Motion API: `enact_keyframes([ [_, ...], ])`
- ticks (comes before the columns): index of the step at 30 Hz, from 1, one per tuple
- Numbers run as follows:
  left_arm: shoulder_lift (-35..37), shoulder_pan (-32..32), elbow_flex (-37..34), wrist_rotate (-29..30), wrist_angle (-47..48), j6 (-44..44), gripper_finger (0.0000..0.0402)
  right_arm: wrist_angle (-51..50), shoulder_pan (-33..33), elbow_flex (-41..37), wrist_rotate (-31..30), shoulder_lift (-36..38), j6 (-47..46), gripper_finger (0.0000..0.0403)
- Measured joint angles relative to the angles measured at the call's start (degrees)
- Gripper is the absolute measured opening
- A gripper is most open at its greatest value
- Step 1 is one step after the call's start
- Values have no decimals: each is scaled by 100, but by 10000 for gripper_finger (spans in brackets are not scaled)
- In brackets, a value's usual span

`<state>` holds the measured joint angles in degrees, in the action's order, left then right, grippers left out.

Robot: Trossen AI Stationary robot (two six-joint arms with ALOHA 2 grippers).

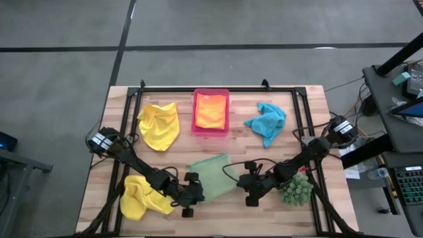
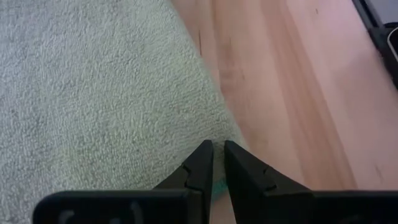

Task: Fold microfiber towels
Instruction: Fold the green towel

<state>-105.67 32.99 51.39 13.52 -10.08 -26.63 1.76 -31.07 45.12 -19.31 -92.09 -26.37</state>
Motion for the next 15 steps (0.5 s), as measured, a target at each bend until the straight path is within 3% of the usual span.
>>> enact_keyframes([
  [6, 24, 0, -56, 0, 108, 0, 27, 82, 46, -248, -36, -4, -229, 9],
  [15, 381, 2, -81, 3, 1102, -2, 27, 68, 49, -405, -42, 7, -388, 9],
])
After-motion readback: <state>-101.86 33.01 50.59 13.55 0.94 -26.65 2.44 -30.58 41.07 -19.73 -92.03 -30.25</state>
